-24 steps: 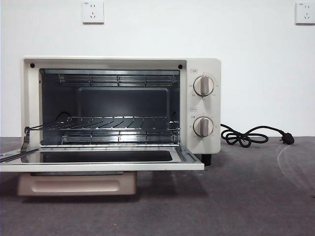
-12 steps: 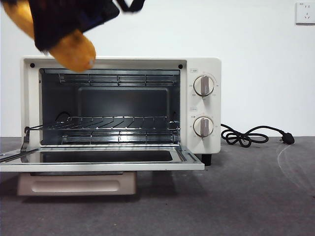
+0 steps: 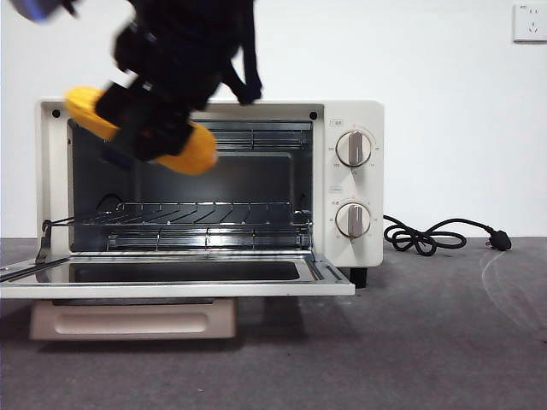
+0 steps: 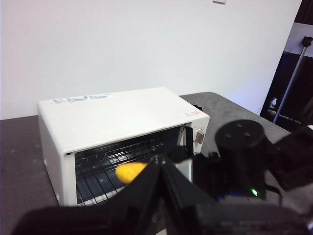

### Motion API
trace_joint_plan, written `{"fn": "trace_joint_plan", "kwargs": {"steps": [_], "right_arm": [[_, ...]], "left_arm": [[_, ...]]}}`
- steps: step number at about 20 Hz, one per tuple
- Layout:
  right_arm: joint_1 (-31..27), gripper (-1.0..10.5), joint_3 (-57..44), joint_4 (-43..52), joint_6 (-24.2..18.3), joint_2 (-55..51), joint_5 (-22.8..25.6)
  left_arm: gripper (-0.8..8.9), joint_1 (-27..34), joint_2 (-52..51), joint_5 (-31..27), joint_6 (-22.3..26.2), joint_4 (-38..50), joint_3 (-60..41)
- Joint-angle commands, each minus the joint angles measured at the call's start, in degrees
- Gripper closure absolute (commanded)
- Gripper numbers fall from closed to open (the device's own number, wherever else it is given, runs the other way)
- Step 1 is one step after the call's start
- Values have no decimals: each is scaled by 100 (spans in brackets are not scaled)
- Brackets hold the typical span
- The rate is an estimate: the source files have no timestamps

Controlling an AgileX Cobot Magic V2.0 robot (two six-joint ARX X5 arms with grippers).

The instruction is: Take the corn from the table,put the corn in the oven

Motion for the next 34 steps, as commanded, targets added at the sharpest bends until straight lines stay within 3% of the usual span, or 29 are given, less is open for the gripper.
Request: {"fn": "trace_joint_plan", "kwargs": {"steps": [1, 12, 24, 30, 31, 34], "right_arm": [[-175, 958, 9, 66, -72, 85, 37], [-691, 958, 9, -63, -356, 87, -428], [-962, 958, 11, 33, -824, 437, -498], [-1032, 945, 26, 525, -828, 472, -474], [-1043, 933, 42, 507, -826, 472, -481], [-1071, 691, 42, 516, -809, 472, -704]], "left_arm": [[819, -17, -11, -15, -35, -35, -11], [819, -17, -9, -17, -33, -63, -11], [819, -17, 0, -15, -35, -66, -11], [819, -17, 0, -15, -35, -68, -11], [819, -17, 0, -15, -35, -68, -11], [819, -17, 0, -15, -35, -68, -11]]}}
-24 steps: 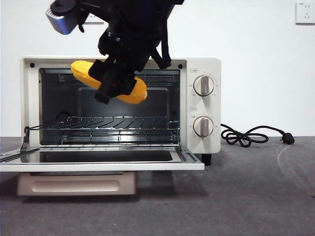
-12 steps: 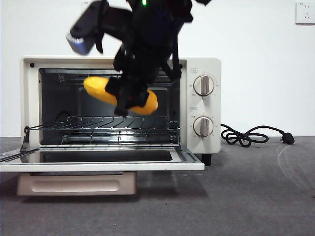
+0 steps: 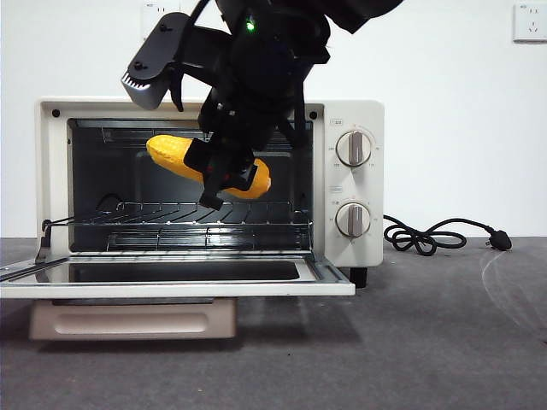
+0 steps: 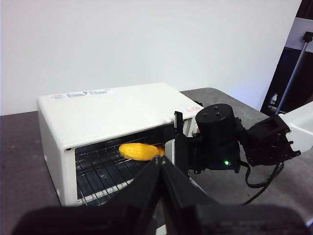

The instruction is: Take the corn from the table,put the corn in the oven

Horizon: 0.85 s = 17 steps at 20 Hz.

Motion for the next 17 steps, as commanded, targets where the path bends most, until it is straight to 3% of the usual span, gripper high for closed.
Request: {"fn": "trace_joint_plan", "kwargs": {"steps": [1, 6, 11, 17], "right_arm": [[4, 653, 35, 39, 2, 59, -76], [7, 532, 37, 37, 214, 59, -72], [66, 537, 37, 31, 358, 59, 33], [560, 537, 37, 33, 931, 57, 428]], "left_arm": [[819, -17, -9, -15, -35, 17, -11], [819, -17, -9, -15, -35, 17, -11], [819, -17, -9, -15, -35, 15, -11], [819, -17, -9, -17, -31, 15, -11]]}}
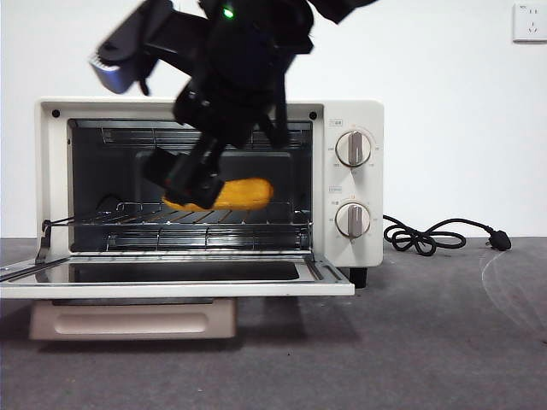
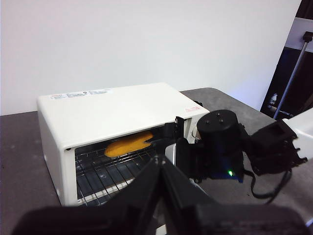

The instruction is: Take the corn from the table,put the corn in the oven

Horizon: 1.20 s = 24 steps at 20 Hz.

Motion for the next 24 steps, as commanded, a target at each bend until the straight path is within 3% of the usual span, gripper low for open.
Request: {"fn": "trace_joint_plan", "kwargs": {"steps": [1, 3, 6, 7, 10, 12, 18, 20, 22, 24], "right_arm": [[254, 537, 37, 31, 354, 57, 273], [551, 541, 37, -2, 560, 35, 789], [1032, 549, 37, -302, 885, -87, 1342], [1172, 621, 37, -492, 1054, -170, 1425], [1543, 927, 37, -1248, 1692, -518, 1458], [1703, 955, 37, -1818, 2166, -815, 1458], [1753, 955, 37, -4133, 3685, -2087, 1349], [1635, 955, 39, -4780, 4026, -2575, 868], [1333, 955, 37, -5143, 4266, -3008, -44], [839, 955, 37, -5276, 4334, -3338, -857]], "left_arm": [[819, -17, -9, -17, -28, 17, -11], [819, -17, 39, -61, 37, 24, -11], [819, -20, 289, -629, 289, 28, -11], [819, -20, 433, -785, 428, 31, -11], [819, -17, 1086, -1237, 929, 31, -11], [819, -17, 1628, -1521, 1156, 28, -11], [820, 70, 3128, -1451, 1661, 160, -15], [820, 278, 3399, -883, 1687, 297, -24], [820, 660, 3576, -13, 1757, 372, -31], [820, 1235, 3663, 487, 1799, 367, -87]]}}
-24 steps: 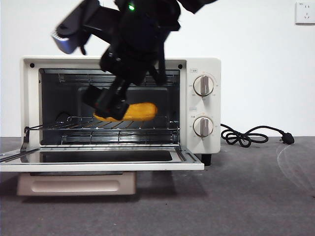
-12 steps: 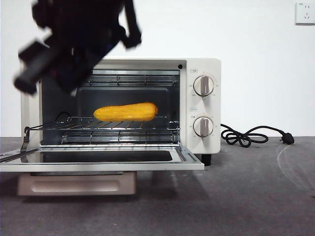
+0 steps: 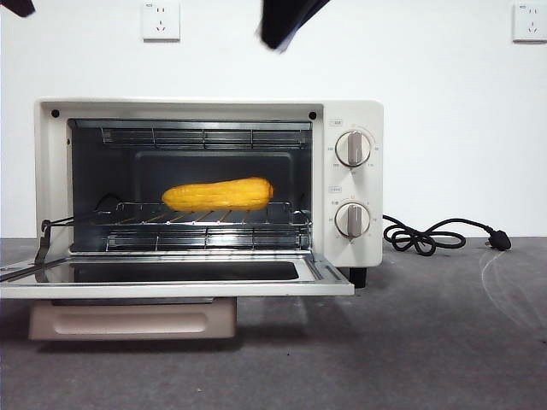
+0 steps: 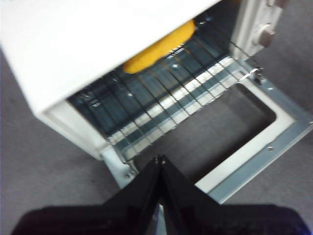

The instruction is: Take the corn from the table,put the corn in the oven

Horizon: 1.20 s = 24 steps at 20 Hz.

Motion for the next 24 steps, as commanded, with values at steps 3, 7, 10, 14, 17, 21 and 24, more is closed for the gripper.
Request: {"fn": "trace_joint_plan", "kwargs": {"steps": [3, 7, 10, 14, 17, 21, 24], "right_arm": [[-1235, 955, 26, -173, 223, -380, -1676], [-2566, 955, 26, -538, 223, -380, -3438], [-3348, 955, 26, -870, 98, -374, -4695], [-4061, 955, 26, -1305, -494, -374, -5440], [-4312, 955, 26, -1467, -656, -374, -5440], [-4444, 955, 26, -1497, -728, -374, -5442], [-4444, 955, 26, -1480, -734, -374, -5449]], "left_arm": [[820, 1497, 26, 1541, 101, 50, -354], [821, 3211, 42, 3407, -90, 328, -1257], [822, 4168, 302, 3993, -297, 581, -1939], [822, 4430, 1185, 4590, -490, 649, -2103], [821, 4426, 2000, 4684, -485, 588, -2103], [821, 4428, 2555, 4385, -472, 533, -2103], [821, 4422, 2835, 4227, -461, 608, -2103]]}}
